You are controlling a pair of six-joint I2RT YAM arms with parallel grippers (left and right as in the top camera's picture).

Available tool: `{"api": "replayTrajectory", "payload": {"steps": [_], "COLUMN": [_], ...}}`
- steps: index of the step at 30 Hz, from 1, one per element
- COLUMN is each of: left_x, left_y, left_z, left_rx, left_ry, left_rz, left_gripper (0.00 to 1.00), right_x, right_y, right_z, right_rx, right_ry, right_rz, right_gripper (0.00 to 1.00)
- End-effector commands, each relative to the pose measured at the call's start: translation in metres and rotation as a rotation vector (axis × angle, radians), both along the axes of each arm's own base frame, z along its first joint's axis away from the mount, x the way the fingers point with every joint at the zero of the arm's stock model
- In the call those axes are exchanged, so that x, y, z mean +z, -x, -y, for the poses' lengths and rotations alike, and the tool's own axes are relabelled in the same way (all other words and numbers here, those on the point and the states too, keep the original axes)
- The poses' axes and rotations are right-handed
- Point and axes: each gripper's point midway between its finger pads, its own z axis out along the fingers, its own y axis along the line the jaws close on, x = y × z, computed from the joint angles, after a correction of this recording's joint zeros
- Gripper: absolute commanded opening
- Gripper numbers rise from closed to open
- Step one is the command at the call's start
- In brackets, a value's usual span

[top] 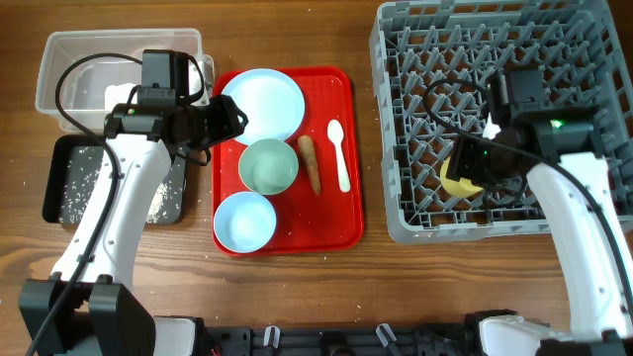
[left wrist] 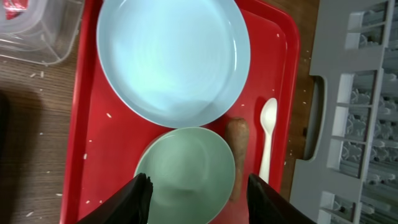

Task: Sort waste into correct bins and load items into the dishwasher rack
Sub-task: 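Lower the yellow cup into the dish rack and release it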

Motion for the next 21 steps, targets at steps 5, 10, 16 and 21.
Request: {"api": "replayTrajectory", "payload": {"steps": [5, 10, 16, 21], "left_x": [0.003, 0.003, 0.003, 0.003], "left_y": [-0.003, -0.003, -0.003, -0.003], "left_z": [-0.010, -0.010, -0.010, -0.009], "left_rx": [0.009, 0.009, 0.009, 0.008], "left_ry": [-0.061, -0.061, -0.061, -0.060], "left_rz": [0.027, 0.027, 0.027, 0.027], "left_gripper": [0.50, 0.50, 0.51, 0.58], "right_x": [-0.069, -0.069, 0.025, 0.081], "right_y": [-0.002, -0.010, -0.068, -0.109], "right_z": [-0.002, -0.007, -0.033, -0.094], "right_rx": [0.013, 0.014, 0.144, 0.368], "right_ry": [0.023, -0.003, -0.128, -0.347], "right_rz": [-0.287, -0.264, 0.068, 0.348], "right_gripper": [0.56, 0.92, 0.94, 0.89]}}
